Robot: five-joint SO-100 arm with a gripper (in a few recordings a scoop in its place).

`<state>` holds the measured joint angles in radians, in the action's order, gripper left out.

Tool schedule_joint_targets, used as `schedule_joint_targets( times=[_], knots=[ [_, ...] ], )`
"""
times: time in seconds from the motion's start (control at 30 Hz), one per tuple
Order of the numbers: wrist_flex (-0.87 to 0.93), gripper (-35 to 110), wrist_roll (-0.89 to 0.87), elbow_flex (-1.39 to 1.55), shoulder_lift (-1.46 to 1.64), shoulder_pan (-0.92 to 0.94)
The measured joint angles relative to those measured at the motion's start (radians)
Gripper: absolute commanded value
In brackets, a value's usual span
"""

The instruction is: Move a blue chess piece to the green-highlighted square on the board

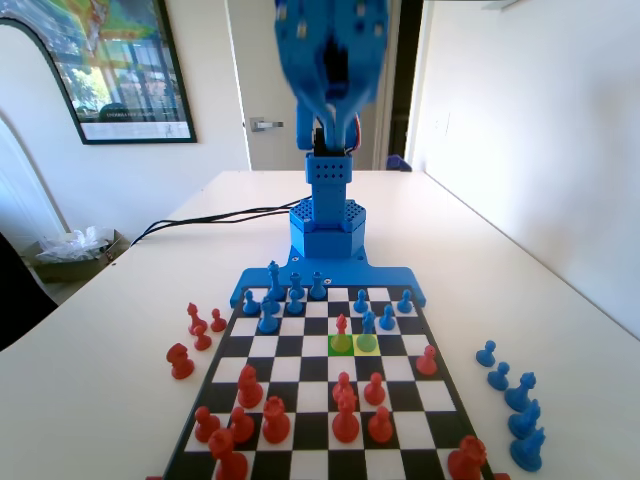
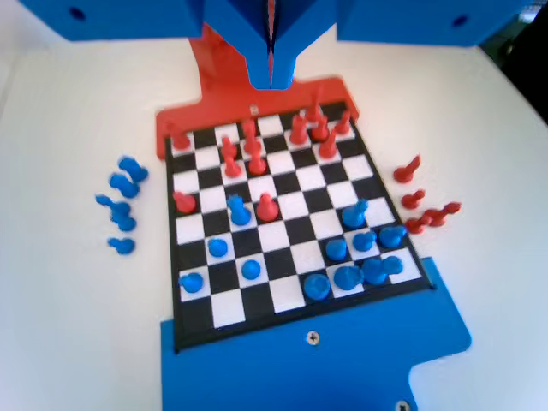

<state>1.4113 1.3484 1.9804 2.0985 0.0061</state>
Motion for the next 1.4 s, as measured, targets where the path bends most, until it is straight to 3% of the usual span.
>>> schedule_joint_targets(
  times=[0.27, 0.67, 1.4],
  knots=[
    [-0.11, 1, 0.041, 0.101, -0.115, -0.032],
    [-0.354, 4, 0.253, 0.247, -0.169, -0.012],
    [-0.643, 8, 0.347, 0.35, -0.328, -0.026]
  ],
)
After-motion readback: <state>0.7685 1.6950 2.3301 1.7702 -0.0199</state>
